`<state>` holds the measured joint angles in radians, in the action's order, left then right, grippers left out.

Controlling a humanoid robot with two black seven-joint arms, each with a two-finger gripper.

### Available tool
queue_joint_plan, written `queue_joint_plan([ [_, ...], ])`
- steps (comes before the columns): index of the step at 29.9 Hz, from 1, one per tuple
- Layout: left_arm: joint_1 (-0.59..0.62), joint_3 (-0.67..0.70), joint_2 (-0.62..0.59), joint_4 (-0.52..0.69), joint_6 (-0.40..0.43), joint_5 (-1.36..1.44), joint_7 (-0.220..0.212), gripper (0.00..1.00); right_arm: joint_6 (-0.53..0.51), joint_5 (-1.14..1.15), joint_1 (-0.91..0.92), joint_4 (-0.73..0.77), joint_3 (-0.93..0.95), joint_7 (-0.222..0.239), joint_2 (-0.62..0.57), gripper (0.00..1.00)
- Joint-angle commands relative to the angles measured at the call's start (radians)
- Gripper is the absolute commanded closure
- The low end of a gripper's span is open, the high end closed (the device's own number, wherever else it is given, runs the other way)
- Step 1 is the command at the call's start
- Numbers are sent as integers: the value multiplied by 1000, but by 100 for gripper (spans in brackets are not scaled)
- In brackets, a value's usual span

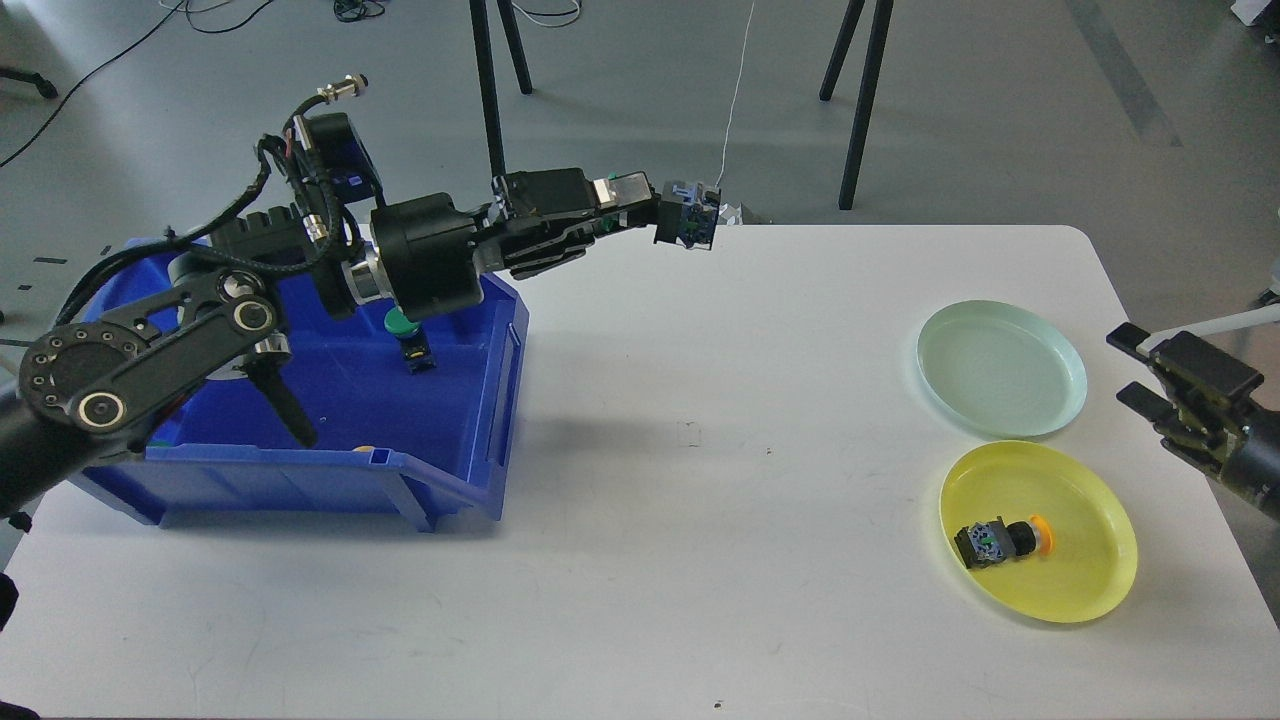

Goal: Pass button and place on color plate
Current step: 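Move the right gripper to the green button and close on it, then open the left gripper and pull the green button away with the right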

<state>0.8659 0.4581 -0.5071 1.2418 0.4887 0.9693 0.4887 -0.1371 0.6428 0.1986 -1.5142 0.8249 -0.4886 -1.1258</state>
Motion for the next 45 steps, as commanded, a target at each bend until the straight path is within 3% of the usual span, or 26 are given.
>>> queue_joint_plan([
  [1, -15, -2, 53, -5, 0, 8, 0, 85, -180, -150, 174, -20, -9, 0, 108, 3],
  [5, -18, -2, 64, -7, 0, 9, 0, 85, -228, -206, 316, 2, -114, 0, 268, 3],
  [12, -19, -2, 65, -13, 0, 9, 0, 85, -285, -333, 567, 42, -473, 0, 379, 3],
  [25, -18, -2, 65, -22, 0, 9, 0, 85, -295, -360, 594, 57, -504, 0, 478, 6],
  [28, -18, -2, 65, -25, 0, 9, 0, 84, -297, -362, 591, 48, -509, 0, 468, 20],
  [29, -18, -2, 65, -28, 0, 9, 0, 84, -297, -356, 591, 45, -510, 0, 465, 31],
  [31, -19, -2, 65, -33, 0, 9, 0, 84, -299, -345, 590, 42, -510, 0, 463, 68],
  [32, -19, -2, 67, -33, 0, 8, 0, 84, -297, -344, 590, 45, -510, 0, 463, 82],
  [34, -21, -2, 67, -35, 0, 8, 0, 84, -288, -336, 591, 48, -510, 0, 465, 99],
  [45, -38, -1, 67, -35, 0, 8, 0, 80, -248, -342, 591, 46, -509, 0, 463, 100],
])
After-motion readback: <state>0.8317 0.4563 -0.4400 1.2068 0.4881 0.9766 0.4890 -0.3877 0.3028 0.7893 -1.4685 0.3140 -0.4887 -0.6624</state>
